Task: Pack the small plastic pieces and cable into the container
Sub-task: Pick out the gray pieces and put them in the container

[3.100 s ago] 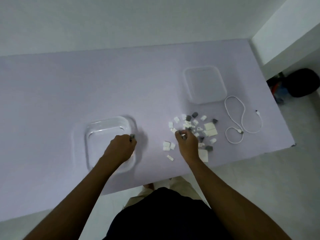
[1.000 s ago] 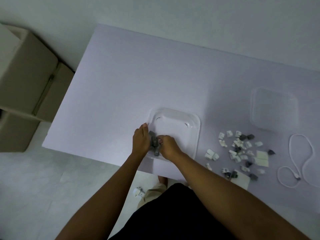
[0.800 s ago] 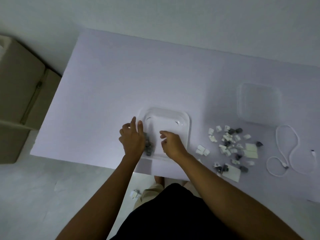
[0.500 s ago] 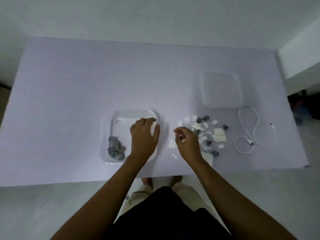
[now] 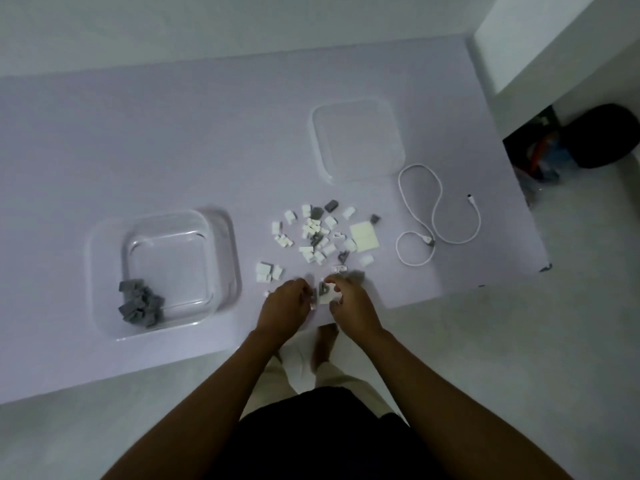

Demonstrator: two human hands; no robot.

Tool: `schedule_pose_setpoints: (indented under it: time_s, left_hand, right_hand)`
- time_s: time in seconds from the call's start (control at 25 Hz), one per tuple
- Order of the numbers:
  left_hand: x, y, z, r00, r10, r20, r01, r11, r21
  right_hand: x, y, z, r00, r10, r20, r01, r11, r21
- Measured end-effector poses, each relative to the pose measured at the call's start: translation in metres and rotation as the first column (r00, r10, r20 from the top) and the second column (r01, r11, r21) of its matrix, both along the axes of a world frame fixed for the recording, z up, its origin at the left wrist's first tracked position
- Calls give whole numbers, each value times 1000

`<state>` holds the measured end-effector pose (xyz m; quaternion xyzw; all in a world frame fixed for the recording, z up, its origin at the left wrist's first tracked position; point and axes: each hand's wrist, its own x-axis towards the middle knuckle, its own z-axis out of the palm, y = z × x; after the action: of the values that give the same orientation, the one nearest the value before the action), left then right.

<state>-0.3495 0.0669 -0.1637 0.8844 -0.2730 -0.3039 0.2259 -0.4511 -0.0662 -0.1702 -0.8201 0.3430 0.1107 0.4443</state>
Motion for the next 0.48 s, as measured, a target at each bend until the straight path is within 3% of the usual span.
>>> schedule_pose_setpoints:
  time_s: [0.16,0.28,0.4,0.48]
  left_hand:
    - [-3,-13,2,997,65,42,-65,998,9]
    - [-6,-17,-2,992,62,107,-69,996,59]
    - [-12,-26,-3,988,51,149,-69,990,121]
    - [-15,-37,-1,988,72,138,-90,988,126]
  right_hand:
    - [11,-8,-11,979,197,55,-190,974,-121]
    - [12,-17,-15,973,202,107,-181,967,-178]
    - [3,-32,-4,981,-92,170,84,995,50]
    - [-4,-49,3,886,-448,116,394,862,319]
